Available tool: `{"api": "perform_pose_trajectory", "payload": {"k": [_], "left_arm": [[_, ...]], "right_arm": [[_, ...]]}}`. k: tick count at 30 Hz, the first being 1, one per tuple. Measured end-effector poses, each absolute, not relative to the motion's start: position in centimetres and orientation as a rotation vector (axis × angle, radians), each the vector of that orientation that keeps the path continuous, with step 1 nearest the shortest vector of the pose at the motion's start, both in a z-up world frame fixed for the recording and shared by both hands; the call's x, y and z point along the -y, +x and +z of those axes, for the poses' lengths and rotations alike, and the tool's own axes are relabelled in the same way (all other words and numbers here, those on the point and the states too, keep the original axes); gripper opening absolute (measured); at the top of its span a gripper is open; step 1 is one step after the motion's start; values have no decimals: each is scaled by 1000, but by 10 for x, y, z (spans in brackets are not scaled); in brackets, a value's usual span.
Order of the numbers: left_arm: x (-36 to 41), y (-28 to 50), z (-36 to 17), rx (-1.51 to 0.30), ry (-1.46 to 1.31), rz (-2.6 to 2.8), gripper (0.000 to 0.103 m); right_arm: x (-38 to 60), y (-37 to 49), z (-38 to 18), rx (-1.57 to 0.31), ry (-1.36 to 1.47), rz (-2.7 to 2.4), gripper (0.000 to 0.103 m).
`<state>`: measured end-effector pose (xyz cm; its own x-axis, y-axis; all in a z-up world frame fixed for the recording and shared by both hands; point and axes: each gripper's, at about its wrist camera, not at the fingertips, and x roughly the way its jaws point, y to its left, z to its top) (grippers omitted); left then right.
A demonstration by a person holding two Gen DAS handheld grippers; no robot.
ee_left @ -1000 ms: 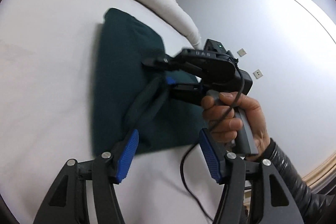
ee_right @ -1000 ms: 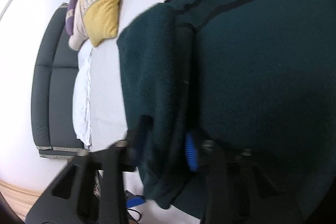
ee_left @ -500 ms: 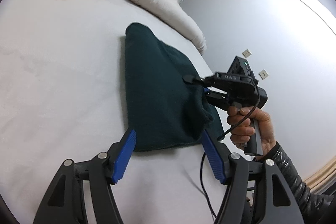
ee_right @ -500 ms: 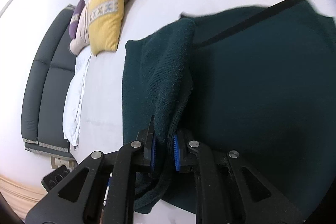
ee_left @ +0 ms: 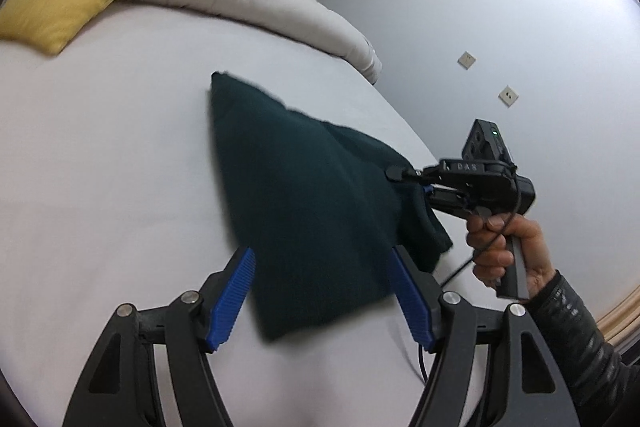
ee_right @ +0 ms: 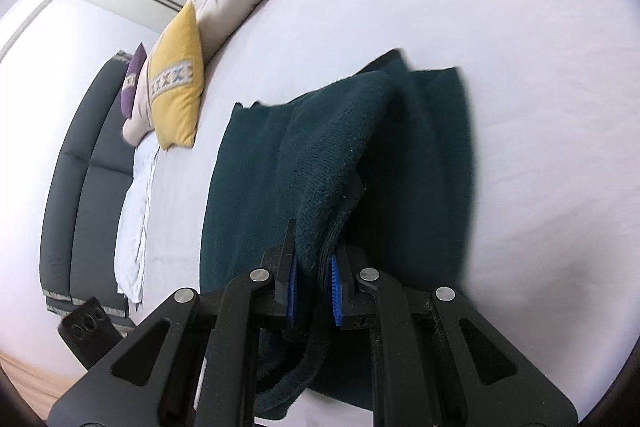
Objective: Fold small clothes
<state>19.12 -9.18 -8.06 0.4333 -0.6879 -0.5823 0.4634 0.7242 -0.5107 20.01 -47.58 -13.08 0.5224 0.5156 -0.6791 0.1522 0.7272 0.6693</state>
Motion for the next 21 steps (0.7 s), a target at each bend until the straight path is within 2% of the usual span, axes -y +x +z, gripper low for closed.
{"api": "perform_pose_trajectory", "payload": {"k": [8, 14, 17, 21], "left_arm": [[141, 227, -77, -855, -164, -723, 72], [168, 252, -104, -911, -93, -675, 72], [167, 254, -111, -923, -94, -671, 75], [163, 251, -115, -921, -87, -667, 78]], "right_arm": [[515, 195, -135, -982, 781, 227, 11], [550, 193, -177, -997, 833, 210, 11], [556, 190, -199, -990, 909, 243, 11], [549, 187, -197, -988, 961, 240, 17]]}}
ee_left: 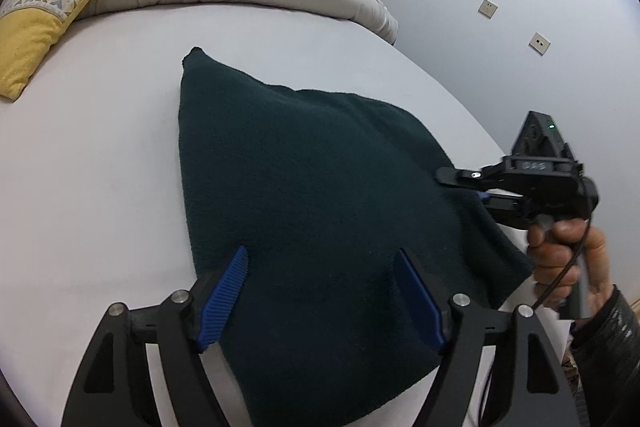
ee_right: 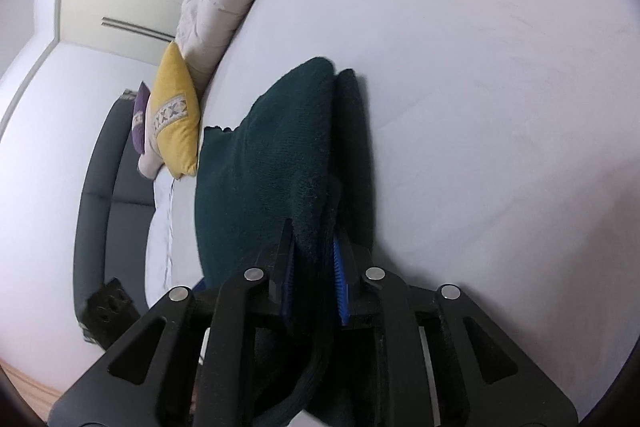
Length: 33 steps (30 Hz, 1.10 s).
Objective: Fold small clothes
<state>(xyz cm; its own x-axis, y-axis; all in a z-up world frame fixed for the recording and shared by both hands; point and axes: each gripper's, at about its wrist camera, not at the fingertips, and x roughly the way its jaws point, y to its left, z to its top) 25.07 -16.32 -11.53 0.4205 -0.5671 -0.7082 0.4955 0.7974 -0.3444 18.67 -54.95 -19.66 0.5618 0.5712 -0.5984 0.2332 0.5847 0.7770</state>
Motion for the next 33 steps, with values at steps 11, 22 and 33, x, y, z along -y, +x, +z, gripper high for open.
{"api": "perform_pose_trajectory", "payload": {"k": [11, 22, 33], "left_arm": [[158, 244, -115, -941, -110, -642, 78], [158, 241, -116, -950, -122, -634, 78], [159, 244, -116, -956, -128, -649, 78]], "right_arm": [[509, 88, -143, -959, 856, 200, 58], [509, 62, -180, -947, 1084, 190, 9], [528, 23, -240, -830, 1421, 230, 8]]}}
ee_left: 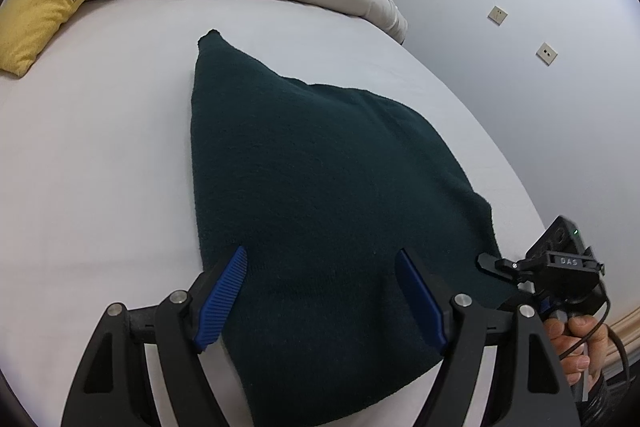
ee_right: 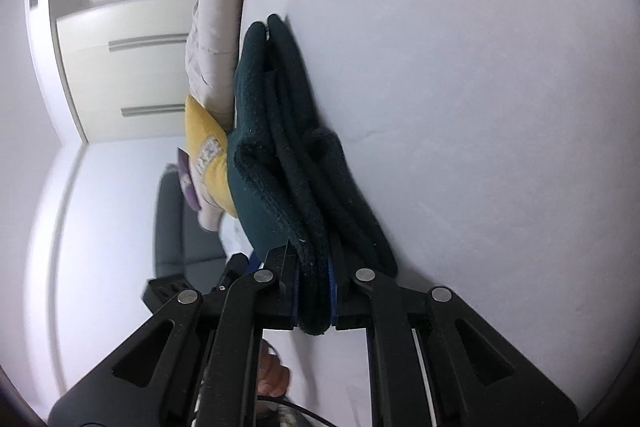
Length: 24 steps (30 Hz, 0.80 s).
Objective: Fold small clothes
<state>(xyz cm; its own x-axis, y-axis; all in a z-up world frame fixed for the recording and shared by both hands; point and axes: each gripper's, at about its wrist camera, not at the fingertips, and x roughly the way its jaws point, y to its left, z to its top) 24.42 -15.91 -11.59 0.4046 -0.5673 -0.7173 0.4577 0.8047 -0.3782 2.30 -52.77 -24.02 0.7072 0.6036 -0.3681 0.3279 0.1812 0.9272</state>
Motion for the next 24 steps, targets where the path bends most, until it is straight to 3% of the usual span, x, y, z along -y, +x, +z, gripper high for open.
{"api": "perform_pose_trajectory", "payload": {"k": [6, 10, 14, 16, 20, 21, 22, 24], "left_arm": [[158, 244, -116, -954, -130, -654, 78], [154, 244, -116, -959, -136, -655, 78], [156, 243, -115, -958, -130, -650, 79], [158, 242, -114, -958, -127, -646, 79], [160, 241, -113, -957, -125, -644, 81], [160, 241, -114, -957, -124, -644, 81], [159, 241, -114, -957, -123, -645, 81], [158, 241, -114, -954, -128, -651, 81]], "right_arm": [[523, 14, -253, -794, 1494, 217, 7], [517, 11, -201, -860, 1183, 88, 19], [520, 7, -154, -805, 999, 6, 36], [514, 22, -141, -811, 938, 33, 40], [494, 65, -137, -909, 766, 61, 38], [492, 76, -143, -946, 739, 39, 34], [492, 84, -150, -971, 740, 34, 12], [506, 86, -164, -954, 851, 58, 11]]}}
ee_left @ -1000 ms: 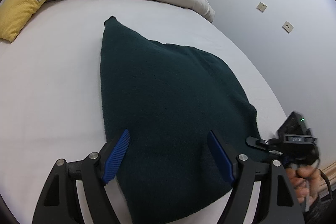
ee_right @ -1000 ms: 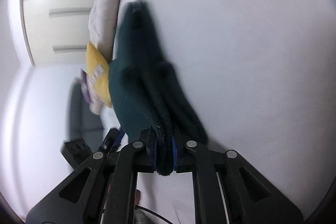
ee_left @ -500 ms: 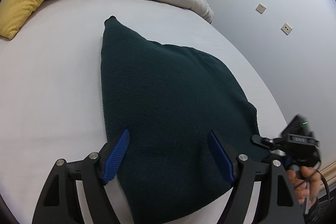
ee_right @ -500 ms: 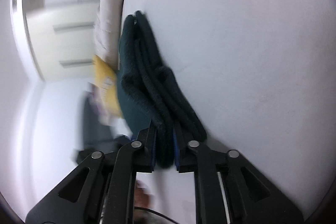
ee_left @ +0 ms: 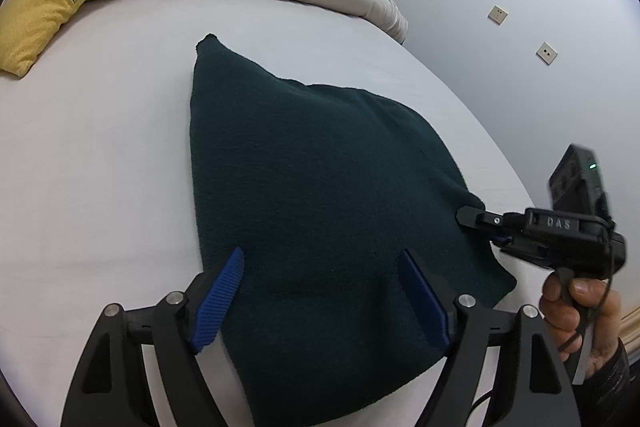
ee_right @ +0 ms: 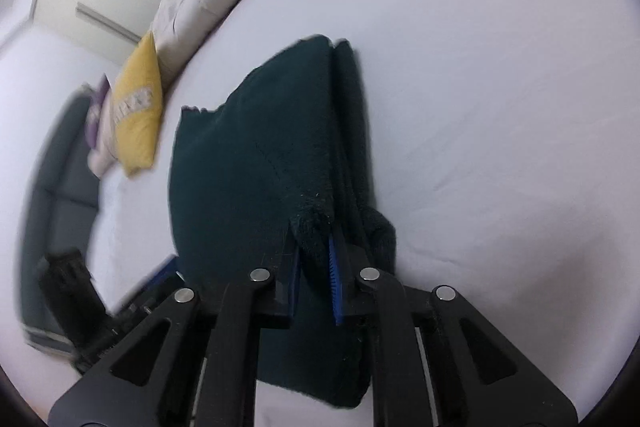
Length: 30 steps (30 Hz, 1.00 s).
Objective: Fold small clothes
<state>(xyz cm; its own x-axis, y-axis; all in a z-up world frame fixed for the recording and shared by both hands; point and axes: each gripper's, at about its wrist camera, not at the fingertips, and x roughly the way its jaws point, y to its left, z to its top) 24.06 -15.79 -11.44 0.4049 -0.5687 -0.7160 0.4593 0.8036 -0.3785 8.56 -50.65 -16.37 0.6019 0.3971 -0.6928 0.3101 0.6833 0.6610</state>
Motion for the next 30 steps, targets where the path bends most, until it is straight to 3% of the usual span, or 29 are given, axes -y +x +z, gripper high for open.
{"api": "perform_pose_trajectory", "payload": {"k": [6, 10, 14, 18, 21, 22, 23, 27, 30], "left_arm": [[159, 238, -115, -942, -126, -657, 81], [155, 237, -112, -950, -143, -658, 81], [149, 236, -102, -932, -173, -656, 82], [157, 233, -85, -867, -169, -674, 82], [172, 239, -89, -871, -126, -682, 83], [176, 246, -97, -899, -111, -673, 83], [178, 249, -103, -919, -100, -663, 83], [176, 247, -109, -899, -70, -670, 83], [171, 245, -108, -892, -87, -675, 83]], "right_arm": [[542, 65, -230, -797, 1261, 178, 6], [546, 54, -236, -755, 1376, 212, 9], [533, 54, -178, -799, 1041, 54, 19], [518, 72, -131, -767, 844, 73, 19], [511, 100, -139, -833, 833, 159, 19], [510, 115, -157, -915, 859, 151, 13], [513, 122, -172, -960, 875, 131, 0], [539, 115, -179, -884, 936, 114, 0], [549, 115, -153, -863, 861, 43, 7]]}}
